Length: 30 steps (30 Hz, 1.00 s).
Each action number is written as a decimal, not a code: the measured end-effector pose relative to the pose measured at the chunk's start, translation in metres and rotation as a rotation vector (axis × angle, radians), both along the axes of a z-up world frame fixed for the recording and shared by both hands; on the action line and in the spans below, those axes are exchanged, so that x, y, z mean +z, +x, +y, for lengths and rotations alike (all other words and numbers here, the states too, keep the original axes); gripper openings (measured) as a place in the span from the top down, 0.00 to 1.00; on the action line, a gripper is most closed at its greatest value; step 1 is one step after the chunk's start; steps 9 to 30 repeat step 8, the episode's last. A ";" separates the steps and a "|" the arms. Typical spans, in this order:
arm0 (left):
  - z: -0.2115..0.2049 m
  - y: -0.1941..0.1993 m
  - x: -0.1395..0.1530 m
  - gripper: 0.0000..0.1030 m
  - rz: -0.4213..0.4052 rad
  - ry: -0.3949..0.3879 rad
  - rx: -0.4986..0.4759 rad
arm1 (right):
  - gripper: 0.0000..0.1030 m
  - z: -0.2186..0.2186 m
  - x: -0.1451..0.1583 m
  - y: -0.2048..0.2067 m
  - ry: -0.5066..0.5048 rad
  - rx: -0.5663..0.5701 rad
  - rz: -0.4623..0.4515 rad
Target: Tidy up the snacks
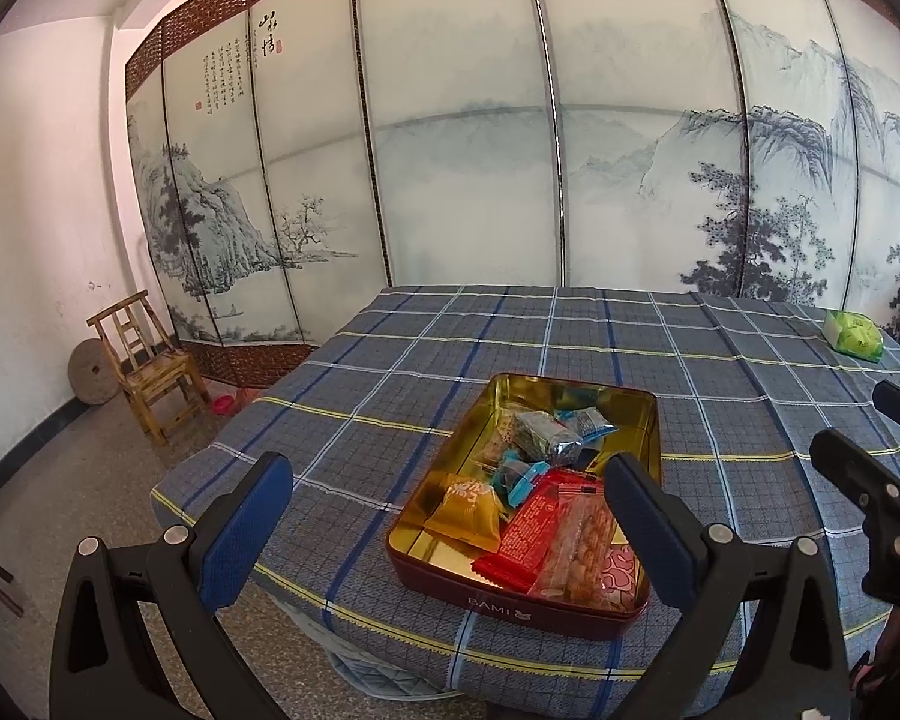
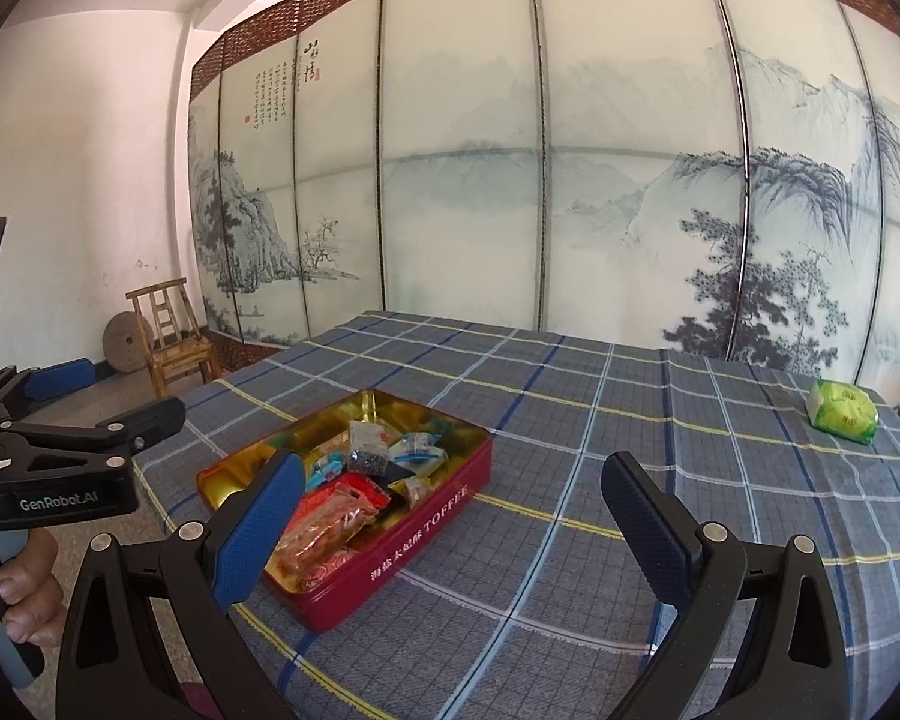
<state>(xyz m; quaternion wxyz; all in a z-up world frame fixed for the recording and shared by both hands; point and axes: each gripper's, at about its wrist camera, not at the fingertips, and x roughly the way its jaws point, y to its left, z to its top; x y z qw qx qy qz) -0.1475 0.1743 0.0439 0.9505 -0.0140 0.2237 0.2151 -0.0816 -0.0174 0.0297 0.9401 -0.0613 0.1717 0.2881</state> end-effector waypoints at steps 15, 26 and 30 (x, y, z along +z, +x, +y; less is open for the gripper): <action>0.004 0.017 0.016 0.00 0.005 0.050 0.027 | 0.04 -0.084 -0.032 0.124 -0.171 -0.227 0.175; 0.004 0.017 0.016 0.00 0.005 0.050 0.027 | 0.04 -0.084 -0.032 0.124 -0.171 -0.227 0.175; 0.004 0.017 0.016 0.00 0.005 0.050 0.027 | 0.04 -0.084 -0.032 0.124 -0.171 -0.227 0.175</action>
